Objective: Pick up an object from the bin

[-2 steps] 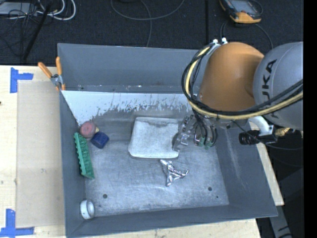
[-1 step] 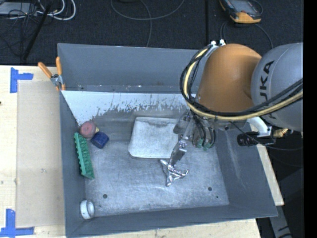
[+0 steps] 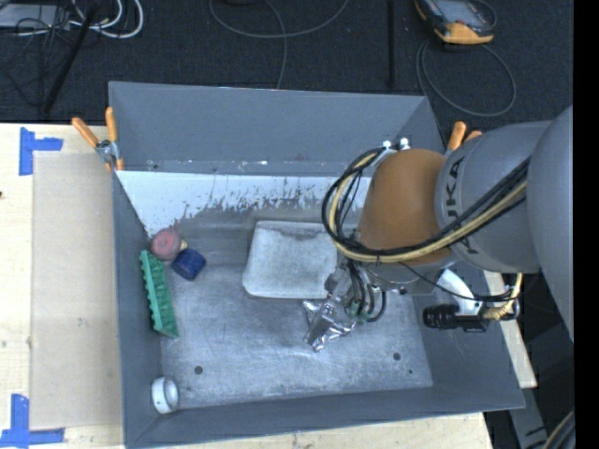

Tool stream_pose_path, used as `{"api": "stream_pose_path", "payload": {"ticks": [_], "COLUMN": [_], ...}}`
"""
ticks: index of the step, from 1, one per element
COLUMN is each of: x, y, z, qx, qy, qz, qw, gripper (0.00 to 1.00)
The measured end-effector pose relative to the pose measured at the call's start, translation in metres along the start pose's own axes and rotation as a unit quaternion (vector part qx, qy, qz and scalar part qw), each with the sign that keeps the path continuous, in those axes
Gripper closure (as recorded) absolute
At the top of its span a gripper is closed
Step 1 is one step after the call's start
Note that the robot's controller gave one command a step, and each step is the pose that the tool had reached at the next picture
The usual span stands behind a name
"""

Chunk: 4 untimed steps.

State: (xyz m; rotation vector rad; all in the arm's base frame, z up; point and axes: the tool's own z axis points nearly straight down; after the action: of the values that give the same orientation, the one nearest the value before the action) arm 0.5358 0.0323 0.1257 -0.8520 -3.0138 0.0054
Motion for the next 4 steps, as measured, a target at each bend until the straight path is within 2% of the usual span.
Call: {"api": "stream_pose_path", "payload": {"ticks": [1,2,3,4], "x": [-0.002,0.006,0.007,0.013], "y": [0.001,-0.004,-0.005,-0.022], "z": [-0.004,-0.071,-0.068,0.056], "qx": [-0.002,-0.004,-0.003,-0.003], "qy": [-0.0028,-0.0063,-0.0037,-0.0054], "qz": [0.001,-0.041,-0.04,-0.081], "qw": [1.0,0.9991,0.9992,0.9967], "gripper": [1.0,1.0,0.0,0.0]}}
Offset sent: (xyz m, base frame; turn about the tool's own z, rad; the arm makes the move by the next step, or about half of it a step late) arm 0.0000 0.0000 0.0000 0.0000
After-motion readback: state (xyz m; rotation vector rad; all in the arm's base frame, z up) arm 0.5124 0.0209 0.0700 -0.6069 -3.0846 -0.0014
